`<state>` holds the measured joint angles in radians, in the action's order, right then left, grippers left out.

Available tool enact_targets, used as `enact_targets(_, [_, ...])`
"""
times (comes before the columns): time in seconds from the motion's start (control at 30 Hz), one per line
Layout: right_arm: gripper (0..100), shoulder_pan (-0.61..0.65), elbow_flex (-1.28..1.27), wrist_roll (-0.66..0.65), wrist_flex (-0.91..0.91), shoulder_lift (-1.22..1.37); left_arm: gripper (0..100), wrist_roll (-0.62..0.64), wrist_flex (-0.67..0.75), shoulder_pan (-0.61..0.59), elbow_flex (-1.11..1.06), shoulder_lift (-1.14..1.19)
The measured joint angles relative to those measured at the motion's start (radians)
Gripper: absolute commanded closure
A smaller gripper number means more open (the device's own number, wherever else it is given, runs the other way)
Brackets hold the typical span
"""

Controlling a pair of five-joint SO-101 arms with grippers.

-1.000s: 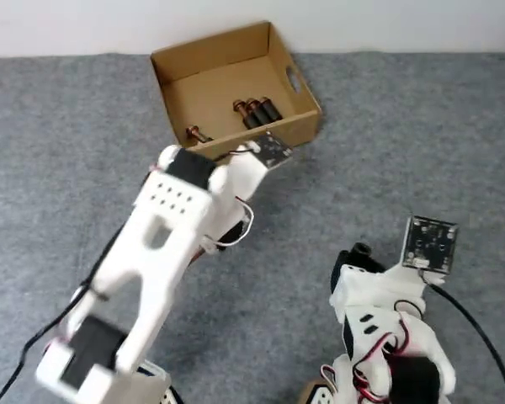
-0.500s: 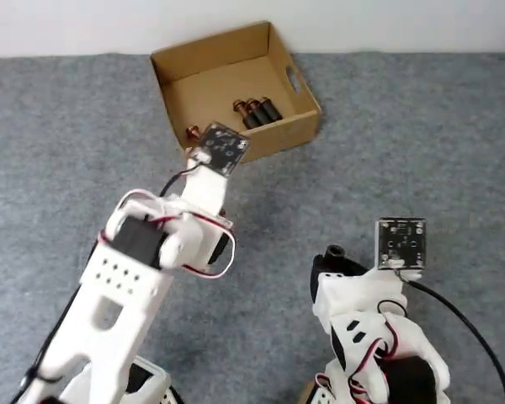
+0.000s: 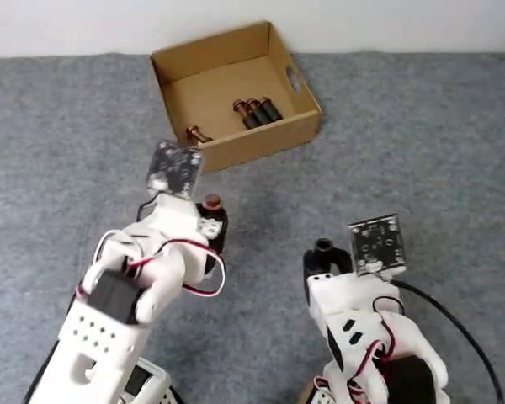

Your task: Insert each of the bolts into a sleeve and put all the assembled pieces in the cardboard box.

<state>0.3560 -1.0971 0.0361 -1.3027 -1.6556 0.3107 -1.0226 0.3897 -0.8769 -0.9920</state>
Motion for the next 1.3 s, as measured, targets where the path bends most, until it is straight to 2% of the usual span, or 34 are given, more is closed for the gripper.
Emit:
enact_targets(0.23, [99.0, 0.198, -0.020, -0.017, 0.080, -0.005, 100, 0.052, 0.255, 0.000, -0.259, -0.308])
enact_targets(0.37, [99.0, 0.250, -0.051, -0.017, 0.157, 0.000, 100, 0.052, 0.316, 0.000, -0.334, -0.499])
enact_targets(0.53, [99.0, 0.293, -0.095, -0.017, 0.265, 0.000, 100, 0.054, 0.327, 0.006, -0.339, -0.649])
enact_targets(0.7, [99.0, 0.356, -0.137, -0.037, 0.339, 0.000, 100, 0.072, 0.327, 0.006, -0.339, -0.697])
enact_targets(0.83, [99.0, 0.423, -0.140, -0.118, 0.408, 0.000, 100, 0.204, 0.327, 0.032, -0.339, -0.701])
enact_targets(0.97, [99.0, 0.430, -0.140, -0.137, 0.420, 0.000, 100, 0.250, 0.327, 0.133, -0.339, -0.701])
enact_targets(1.2, [99.0, 0.434, -0.140, -0.140, 0.417, 0.000, 100, 0.256, 0.189, 0.163, -0.275, -0.701])
enact_targets(1.3, [99.0, 0.434, -0.153, -0.140, 0.417, -0.003, 100, 0.255, 0.183, 0.163, -0.232, -0.701])
